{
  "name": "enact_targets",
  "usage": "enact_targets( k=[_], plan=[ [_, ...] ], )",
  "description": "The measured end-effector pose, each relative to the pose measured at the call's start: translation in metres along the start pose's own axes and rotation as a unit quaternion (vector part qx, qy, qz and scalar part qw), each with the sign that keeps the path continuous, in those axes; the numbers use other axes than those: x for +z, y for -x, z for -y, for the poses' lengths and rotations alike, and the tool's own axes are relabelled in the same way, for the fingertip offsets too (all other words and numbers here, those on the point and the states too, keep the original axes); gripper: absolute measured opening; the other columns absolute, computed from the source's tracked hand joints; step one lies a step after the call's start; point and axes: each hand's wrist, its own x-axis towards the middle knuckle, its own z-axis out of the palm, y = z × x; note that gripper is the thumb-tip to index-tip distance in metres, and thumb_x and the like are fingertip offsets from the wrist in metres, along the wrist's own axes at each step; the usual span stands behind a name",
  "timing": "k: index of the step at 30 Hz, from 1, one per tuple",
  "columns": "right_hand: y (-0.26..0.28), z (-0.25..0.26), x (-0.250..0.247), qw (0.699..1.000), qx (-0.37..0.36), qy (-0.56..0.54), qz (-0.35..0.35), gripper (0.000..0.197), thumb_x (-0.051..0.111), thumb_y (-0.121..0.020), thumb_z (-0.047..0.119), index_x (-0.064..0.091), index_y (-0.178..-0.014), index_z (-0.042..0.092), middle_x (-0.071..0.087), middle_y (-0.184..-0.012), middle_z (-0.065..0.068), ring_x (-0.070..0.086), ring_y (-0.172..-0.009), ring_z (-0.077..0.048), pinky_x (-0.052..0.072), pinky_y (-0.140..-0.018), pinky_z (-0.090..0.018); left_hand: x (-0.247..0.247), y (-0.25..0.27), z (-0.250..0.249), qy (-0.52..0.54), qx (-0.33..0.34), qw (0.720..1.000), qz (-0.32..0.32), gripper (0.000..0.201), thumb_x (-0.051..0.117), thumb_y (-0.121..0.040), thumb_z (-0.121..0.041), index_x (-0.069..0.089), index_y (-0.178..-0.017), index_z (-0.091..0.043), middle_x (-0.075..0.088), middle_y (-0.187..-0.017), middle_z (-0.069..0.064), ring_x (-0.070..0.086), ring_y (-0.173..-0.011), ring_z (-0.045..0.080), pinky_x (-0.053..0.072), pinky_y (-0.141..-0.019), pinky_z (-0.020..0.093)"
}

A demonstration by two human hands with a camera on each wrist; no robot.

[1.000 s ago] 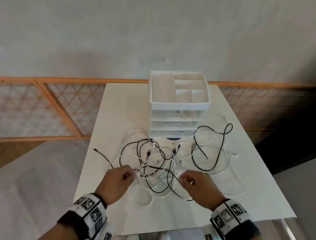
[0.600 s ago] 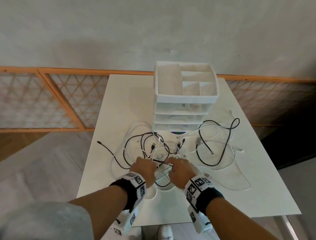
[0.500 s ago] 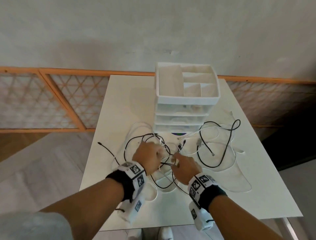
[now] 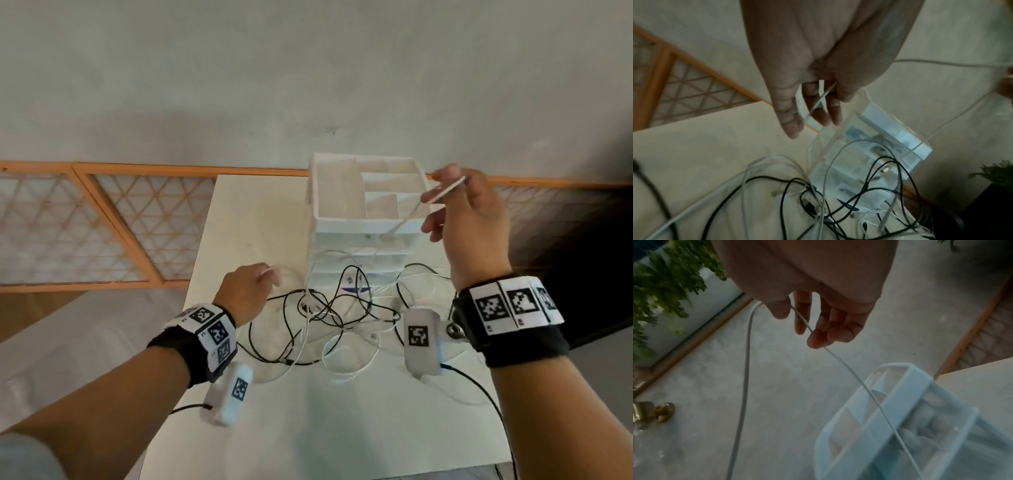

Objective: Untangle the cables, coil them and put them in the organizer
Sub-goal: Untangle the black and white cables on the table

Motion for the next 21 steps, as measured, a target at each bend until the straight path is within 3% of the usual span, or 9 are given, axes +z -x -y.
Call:
enact_targets(
  k=[2, 4, 7, 8, 11, 13, 16, 18, 21],
  plan=[
    [0.008, -0.008, -0.002, 1.0, 0.003, 0.021, -0.02, 0.016, 0.051, -0.101, 0.033, 0.065, -0.102, 0.026, 0.072, -0.1, -0.007, 0.058, -0.053, -0.014, 0.045, -0.052, -0.028, 0.0, -0.003, 0.01, 0.066, -0.041, 0.997, 0.006, 0.036, 0.043, -0.101, -0.032, 0.069, -0.079, -0.019, 0.07, -0.087, 0.002, 0.066, -0.093, 0.028, 0.054, -0.089, 0.04],
    [0.021, -0.012, -0.003, 0.999, 0.002, 0.039, -0.031, 0.014, 0.051, -0.101, 0.032, 0.064, -0.097, 0.034, 0.072, -0.104, -0.002, 0.061, -0.056, -0.015, 0.048, -0.06, -0.034, -0.007, -0.007, 0.01, 0.136, -0.063, 0.989, -0.002, 0.039, 0.047, -0.097, -0.041, 0.07, -0.075, -0.02, 0.069, -0.081, 0.001, 0.067, -0.085, 0.029, 0.056, -0.089, 0.049],
    [0.033, 0.011, -0.003, 0.996, -0.075, 0.04, -0.028, 0.008, 0.054, -0.101, 0.037, 0.061, -0.1, 0.034, 0.071, -0.107, 0.004, 0.065, -0.063, -0.018, 0.049, -0.057, -0.031, -0.019, -0.013, 0.004, 0.152, -0.033, 0.988, -0.01, 0.037, 0.053, -0.074, -0.055, 0.072, -0.075, -0.023, 0.073, -0.086, 0.0, 0.068, -0.091, 0.032, 0.054, -0.093, 0.05],
    [0.034, 0.024, -0.002, 0.994, -0.105, 0.024, -0.017, 0.008, 0.056, -0.1, 0.036, 0.062, -0.102, 0.032, 0.07, -0.107, 0.006, 0.066, -0.063, -0.019, 0.049, -0.055, -0.028, -0.023, -0.013, -0.002, 0.135, -0.018, 0.991, -0.003, 0.035, 0.053, -0.073, -0.053, 0.07, -0.078, -0.024, 0.073, -0.092, 0.001, 0.067, -0.096, 0.031, 0.052, -0.095, 0.048],
    [0.033, 0.044, 0.002, 0.988, -0.143, 0.033, 0.044, 0.013, 0.062, -0.098, 0.029, 0.066, -0.109, 0.023, 0.07, -0.11, 0.008, 0.067, -0.062, -0.022, 0.051, -0.054, -0.027, -0.025, -0.008, -0.025, 0.078, 0.057, 0.995, 0.033, 0.013, 0.064, -0.089, -0.026, 0.061, -0.101, -0.024, 0.066, -0.109, 0.0, 0.063, -0.106, 0.021, 0.049, -0.097, 0.039],
    [0.033, 0.037, 0.004, 0.986, -0.11, 0.101, 0.075, 0.01, 0.063, -0.097, 0.025, 0.068, -0.106, 0.025, 0.071, -0.108, 0.011, 0.068, -0.061, -0.023, 0.051, -0.053, -0.029, -0.023, -0.004, -0.039, 0.057, 0.112, 0.989, 0.083, 0.04, 0.07, -0.086, -0.014, 0.053, -0.122, -0.025, 0.06, -0.117, -0.002, 0.06, -0.11, 0.019, 0.049, -0.096, 0.035],
    [0.035, 0.014, 0.002, 0.989, -0.055, 0.103, 0.086, 0.017, 0.06, -0.099, 0.015, 0.071, -0.097, 0.027, 0.074, -0.097, 0.008, 0.063, -0.056, -0.015, 0.045, -0.05, -0.018, -0.031, 0.0, -0.054, -0.015, 0.179, 0.972, 0.151, 0.064, 0.063, -0.084, 0.002, 0.044, -0.137, -0.028, 0.053, -0.123, -0.006, 0.059, -0.107, 0.017, 0.051, -0.086, 0.028],
    [0.035, 0.007, -0.001, 0.989, -0.046, 0.092, 0.107, 0.028, 0.054, -0.099, 0.005, 0.072, -0.094, 0.024, 0.075, -0.091, 0.002, 0.062, -0.056, -0.014, 0.046, -0.054, -0.018, -0.036, 0.0, -0.061, -0.035, 0.189, 0.972, 0.136, 0.061, 0.049, -0.085, 0.009, 0.049, -0.133, -0.029, 0.058, -0.117, -0.007, 0.064, -0.101, 0.017, 0.051, -0.08, 0.024],
    [0.036, 0.005, 0.001, 0.981, -0.034, 0.047, 0.184, 0.035, 0.045, -0.091, 0.001, 0.076, -0.091, 0.016, 0.07, -0.07, -0.013, 0.059, -0.057, -0.022, 0.046, -0.058, -0.028, -0.032, 0.005, -0.078, 0.036, 0.188, 0.98, 0.061, 0.058, 0.05, -0.088, 0.005, 0.048, -0.136, -0.028, 0.059, -0.123, -0.007, 0.062, -0.106, 0.019, 0.051, -0.088, 0.028]
  ],
)
